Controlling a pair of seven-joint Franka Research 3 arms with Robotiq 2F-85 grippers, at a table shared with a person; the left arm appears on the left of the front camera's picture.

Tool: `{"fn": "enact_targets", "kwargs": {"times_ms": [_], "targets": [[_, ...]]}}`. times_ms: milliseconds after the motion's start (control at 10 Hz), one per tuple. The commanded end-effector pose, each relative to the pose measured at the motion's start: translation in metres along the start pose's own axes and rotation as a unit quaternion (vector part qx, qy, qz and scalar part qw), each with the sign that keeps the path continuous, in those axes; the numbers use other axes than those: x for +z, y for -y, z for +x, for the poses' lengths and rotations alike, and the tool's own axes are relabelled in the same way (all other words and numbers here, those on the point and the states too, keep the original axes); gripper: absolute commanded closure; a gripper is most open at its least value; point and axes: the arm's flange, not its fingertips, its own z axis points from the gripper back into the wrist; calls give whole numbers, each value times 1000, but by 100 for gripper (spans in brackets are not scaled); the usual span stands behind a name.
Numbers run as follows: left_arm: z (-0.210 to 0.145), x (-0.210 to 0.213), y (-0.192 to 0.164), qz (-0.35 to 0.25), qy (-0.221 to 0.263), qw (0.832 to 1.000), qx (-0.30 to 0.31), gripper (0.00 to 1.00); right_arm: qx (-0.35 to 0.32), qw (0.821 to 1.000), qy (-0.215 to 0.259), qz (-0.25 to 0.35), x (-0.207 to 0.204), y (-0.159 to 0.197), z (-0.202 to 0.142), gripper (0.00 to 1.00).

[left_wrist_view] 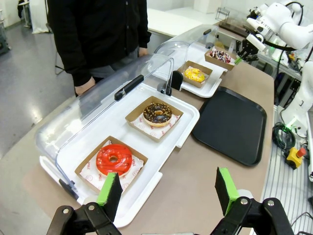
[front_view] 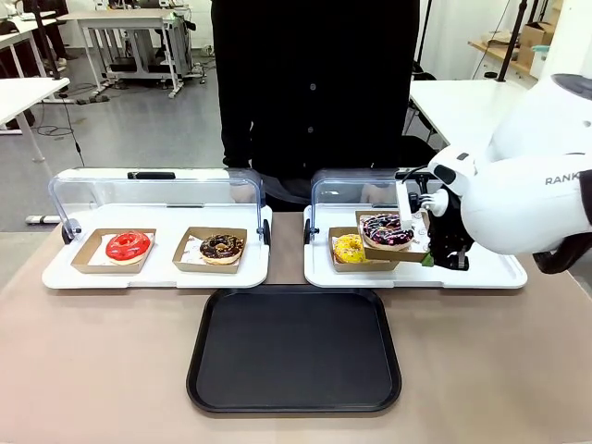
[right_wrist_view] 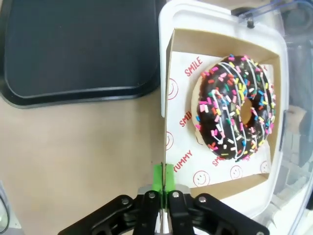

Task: Move the fourth donut from the left to the tray.
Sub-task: Pick up the Paper togo box containing the Donut indicated by the person and place it on the Handle tray.

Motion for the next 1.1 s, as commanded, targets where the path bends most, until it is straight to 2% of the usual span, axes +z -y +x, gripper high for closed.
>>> {"fn": "enact_targets", "kwargs": {"times_ms": [0, 200, 500, 700, 1000], "targets": [[0, -1, -1, -1, 13, 1000, -11, 0, -23, 999, -7, -26, -5, -36, 36, 98], [0, -1, -1, -1, 13, 1000, -11, 0, -33, 999, -6, -4, -7, -86, 78, 98], [0, -1, -1, -1, 13, 1000, -11, 0, -48, 999, -11, -14, -25, -153, 122, 98], [0, -1, -1, -1, 13, 1000, -11, 0, -33, 999, -14, -19, -33, -187, 131, 98], [0, -1, -1, -1, 13, 1000, -11, 0, -23, 1000, -12, -16, -56, -201, 128, 98]]}}
